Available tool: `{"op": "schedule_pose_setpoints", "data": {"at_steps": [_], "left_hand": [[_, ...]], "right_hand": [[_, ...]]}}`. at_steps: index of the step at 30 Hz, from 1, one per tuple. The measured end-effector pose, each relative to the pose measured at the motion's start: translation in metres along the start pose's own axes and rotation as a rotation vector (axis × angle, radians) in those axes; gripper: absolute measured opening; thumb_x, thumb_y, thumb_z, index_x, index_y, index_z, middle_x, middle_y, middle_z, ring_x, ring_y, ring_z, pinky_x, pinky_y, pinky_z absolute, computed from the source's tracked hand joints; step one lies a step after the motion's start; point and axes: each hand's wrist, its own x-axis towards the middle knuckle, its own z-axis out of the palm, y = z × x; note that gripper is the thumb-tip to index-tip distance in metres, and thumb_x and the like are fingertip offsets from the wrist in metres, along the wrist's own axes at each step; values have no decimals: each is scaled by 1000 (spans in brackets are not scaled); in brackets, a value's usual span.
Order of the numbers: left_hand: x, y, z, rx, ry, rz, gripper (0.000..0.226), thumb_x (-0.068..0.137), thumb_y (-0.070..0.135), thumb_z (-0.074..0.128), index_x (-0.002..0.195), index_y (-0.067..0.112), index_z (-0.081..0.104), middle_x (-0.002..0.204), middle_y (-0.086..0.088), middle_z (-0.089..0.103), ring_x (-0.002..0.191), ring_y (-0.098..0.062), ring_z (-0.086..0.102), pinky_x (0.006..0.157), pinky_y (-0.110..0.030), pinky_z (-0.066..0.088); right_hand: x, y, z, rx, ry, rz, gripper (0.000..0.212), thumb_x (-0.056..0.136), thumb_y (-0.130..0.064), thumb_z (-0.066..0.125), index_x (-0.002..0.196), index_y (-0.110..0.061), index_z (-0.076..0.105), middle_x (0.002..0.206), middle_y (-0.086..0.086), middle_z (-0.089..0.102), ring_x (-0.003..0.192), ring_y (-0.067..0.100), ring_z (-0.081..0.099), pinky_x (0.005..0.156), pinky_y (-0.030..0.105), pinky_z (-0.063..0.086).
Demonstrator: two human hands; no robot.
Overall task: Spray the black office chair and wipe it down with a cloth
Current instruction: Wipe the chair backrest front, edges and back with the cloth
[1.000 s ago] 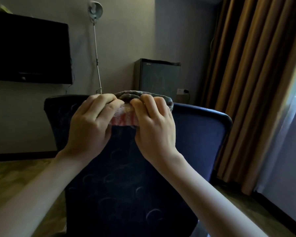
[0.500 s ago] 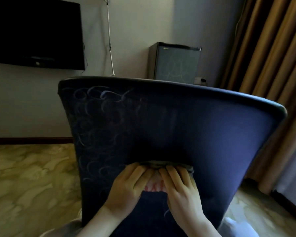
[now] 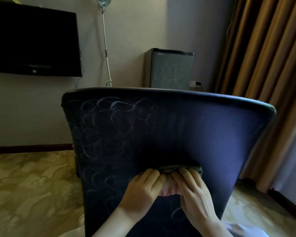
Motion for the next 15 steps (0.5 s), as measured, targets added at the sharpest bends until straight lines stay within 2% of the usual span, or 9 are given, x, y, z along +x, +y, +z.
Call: {"op": "schedule_pose_setpoints", "data": {"at_steps": [2, 4, 6, 9, 11, 13, 15], "left_hand": [[24, 1, -17, 9, 38, 18, 20, 92, 6, 54, 90, 11, 73, 80, 1, 62, 73, -15, 56, 63, -25, 50], [59, -1, -42, 59, 119, 10, 31, 99, 6, 43, 90, 8, 73, 80, -3, 63, 73, -19, 58, 62, -30, 51], [95, -4, -75, 98, 187, -5, 44, 104, 10, 30, 93, 5, 73, 82, -7, 64, 76, -24, 59, 64, -34, 52], [129, -12, -115, 120, 250, 10, 49, 104, 12, 23, 101, 1, 71, 88, -11, 65, 85, -28, 61, 75, -37, 53], [137, -17, -129, 150, 288, 14, 39, 102, 8, 31, 106, -1, 69, 93, -12, 66, 92, -27, 59, 83, -34, 50], [137, -24, -130, 173, 320, 3, 24, 95, 0, 49, 110, -2, 68, 96, -13, 65, 97, -25, 56, 87, -29, 47], [132, -30, -121, 167, 314, -18, 24, 89, -7, 57, 110, -3, 67, 96, -14, 64, 98, -26, 56, 88, -29, 47]], "right_hand": [[23, -1, -16, 37, 16, 30, 52, 71, 2, 41, 120, -11, 54, 119, 5, 51, 100, 29, 52, 82, 42, 52], [61, -4, -36, 73, 48, 56, 54, 67, 5, 45, 117, -6, 59, 116, 10, 55, 99, 32, 51, 87, 40, 46], [101, -11, -56, 97, 76, 46, 51, 66, 9, 54, 115, 0, 63, 114, 15, 58, 98, 33, 50, 88, 40, 44], [145, -21, -79, 106, 139, 3, 48, 67, 8, 67, 115, 2, 63, 115, 17, 59, 101, 32, 48, 88, 38, 43], [161, -29, -88, 99, 186, -28, 47, 69, 7, 69, 115, 2, 62, 117, 16, 59, 101, 31, 48, 90, 37, 44], [169, -35, -88, 78, 220, -36, 45, 70, 6, 68, 115, 1, 62, 116, 15, 59, 101, 30, 48, 89, 38, 45], [168, -37, -81, 30, 213, -31, 45, 72, 5, 62, 117, 2, 61, 118, 15, 59, 102, 32, 50, 85, 44, 49]]}}
